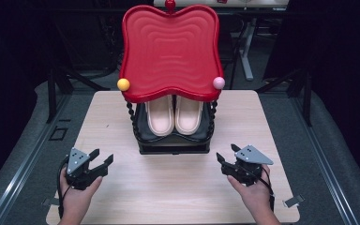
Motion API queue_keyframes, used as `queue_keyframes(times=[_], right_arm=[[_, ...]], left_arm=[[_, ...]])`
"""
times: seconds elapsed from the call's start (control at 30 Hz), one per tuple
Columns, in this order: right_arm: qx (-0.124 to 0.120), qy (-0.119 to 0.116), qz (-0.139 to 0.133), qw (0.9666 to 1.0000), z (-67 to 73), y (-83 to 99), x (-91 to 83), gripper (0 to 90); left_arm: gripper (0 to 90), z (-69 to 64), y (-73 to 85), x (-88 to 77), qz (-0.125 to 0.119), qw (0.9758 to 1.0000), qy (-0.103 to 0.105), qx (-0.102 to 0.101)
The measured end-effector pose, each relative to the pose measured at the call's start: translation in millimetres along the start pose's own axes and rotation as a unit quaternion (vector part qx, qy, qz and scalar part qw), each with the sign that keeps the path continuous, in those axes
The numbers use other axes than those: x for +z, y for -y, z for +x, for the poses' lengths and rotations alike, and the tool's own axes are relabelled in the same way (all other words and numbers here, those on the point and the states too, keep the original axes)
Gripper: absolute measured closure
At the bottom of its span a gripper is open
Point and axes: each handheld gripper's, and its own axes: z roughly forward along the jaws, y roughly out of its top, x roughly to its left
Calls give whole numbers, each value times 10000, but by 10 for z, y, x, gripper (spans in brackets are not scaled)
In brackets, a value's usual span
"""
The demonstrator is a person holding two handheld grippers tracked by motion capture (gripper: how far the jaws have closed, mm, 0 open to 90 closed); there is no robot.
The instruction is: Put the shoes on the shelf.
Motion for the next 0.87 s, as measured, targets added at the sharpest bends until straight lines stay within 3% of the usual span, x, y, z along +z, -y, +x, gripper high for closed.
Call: queue_keyframes(times=[0.17,0.33,0.53,0.87], right_arm=[[-65,25,254,9997,-38,165,26,334],[36,67,575,9983,-84,299,43,311],[15,98,737,9972,-99,432,91,304],[65,127,952,9954,-95,587,151,311]], left_arm=[[376,48,118,22,149,9999,-60,5],[368,49,208,70,283,9996,-4,-6],[366,37,299,142,504,9987,83,48],[366,72,362,169,563,9983,126,-53]])
